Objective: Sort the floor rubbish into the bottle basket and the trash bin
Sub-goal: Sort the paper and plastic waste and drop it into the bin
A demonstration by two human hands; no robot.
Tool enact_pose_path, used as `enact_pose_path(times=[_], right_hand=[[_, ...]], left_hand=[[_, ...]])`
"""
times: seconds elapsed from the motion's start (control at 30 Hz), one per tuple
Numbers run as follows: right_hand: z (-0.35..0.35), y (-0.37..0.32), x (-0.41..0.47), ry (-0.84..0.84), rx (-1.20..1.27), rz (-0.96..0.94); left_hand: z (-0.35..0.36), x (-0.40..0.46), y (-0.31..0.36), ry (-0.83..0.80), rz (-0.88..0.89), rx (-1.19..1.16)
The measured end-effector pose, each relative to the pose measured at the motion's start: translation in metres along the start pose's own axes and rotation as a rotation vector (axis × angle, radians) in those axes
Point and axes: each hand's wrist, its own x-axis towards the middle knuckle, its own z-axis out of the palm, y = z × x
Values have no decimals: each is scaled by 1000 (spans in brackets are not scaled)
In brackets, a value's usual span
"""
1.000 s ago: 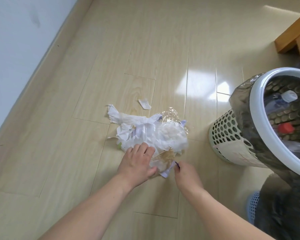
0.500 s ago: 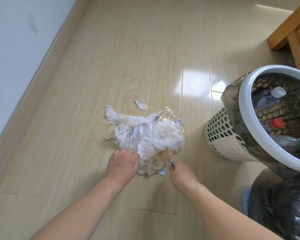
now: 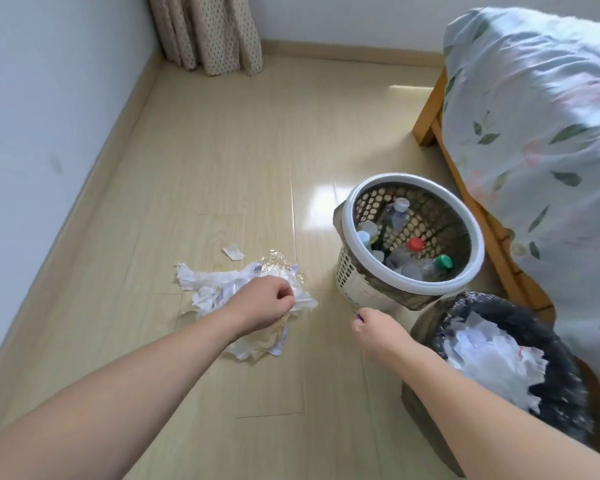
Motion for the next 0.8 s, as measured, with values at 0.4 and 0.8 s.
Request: enact_pose_path(times=[0.4, 0.8], right_hand=[[-106, 191, -71, 118, 153, 337], [-119, 232, -66, 286, 187, 341]], left_hand=[[121, 16, 239, -42, 114, 67], [205, 34, 261, -88, 73, 380]])
